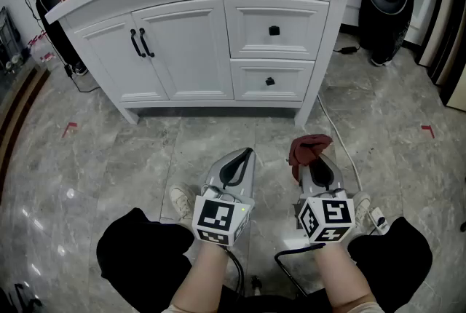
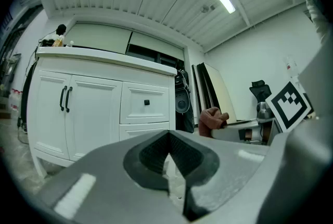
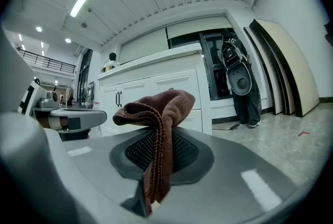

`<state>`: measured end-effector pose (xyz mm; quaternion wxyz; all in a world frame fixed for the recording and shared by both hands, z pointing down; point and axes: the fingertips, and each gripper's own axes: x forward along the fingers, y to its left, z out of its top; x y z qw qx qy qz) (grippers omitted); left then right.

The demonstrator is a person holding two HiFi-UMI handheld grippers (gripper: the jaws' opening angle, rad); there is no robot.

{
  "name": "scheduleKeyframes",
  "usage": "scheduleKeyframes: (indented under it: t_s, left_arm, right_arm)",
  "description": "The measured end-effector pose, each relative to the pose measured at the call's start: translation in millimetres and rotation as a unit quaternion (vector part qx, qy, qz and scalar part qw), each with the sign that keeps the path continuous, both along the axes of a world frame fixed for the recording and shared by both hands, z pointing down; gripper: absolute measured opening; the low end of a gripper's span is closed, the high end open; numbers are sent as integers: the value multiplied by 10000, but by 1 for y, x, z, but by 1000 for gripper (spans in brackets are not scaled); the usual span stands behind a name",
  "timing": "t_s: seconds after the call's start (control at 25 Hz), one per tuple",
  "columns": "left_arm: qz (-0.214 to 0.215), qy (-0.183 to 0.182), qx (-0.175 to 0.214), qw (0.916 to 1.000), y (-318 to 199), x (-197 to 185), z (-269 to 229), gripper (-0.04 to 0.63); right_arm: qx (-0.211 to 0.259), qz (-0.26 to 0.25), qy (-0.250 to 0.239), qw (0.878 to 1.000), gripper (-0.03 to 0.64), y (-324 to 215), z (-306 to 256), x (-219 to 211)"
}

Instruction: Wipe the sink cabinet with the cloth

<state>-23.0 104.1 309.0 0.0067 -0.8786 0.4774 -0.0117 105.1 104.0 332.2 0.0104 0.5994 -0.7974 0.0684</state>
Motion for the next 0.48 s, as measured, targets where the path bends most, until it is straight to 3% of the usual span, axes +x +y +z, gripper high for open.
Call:
scheduleKeyframes:
  t_s: [0.48]
  left_arm:
    - [-6, 58, 15, 10000, 0, 0, -1, 0]
  right_arm:
    - [-91, 54, -72, 9999, 87, -1, 6, 1]
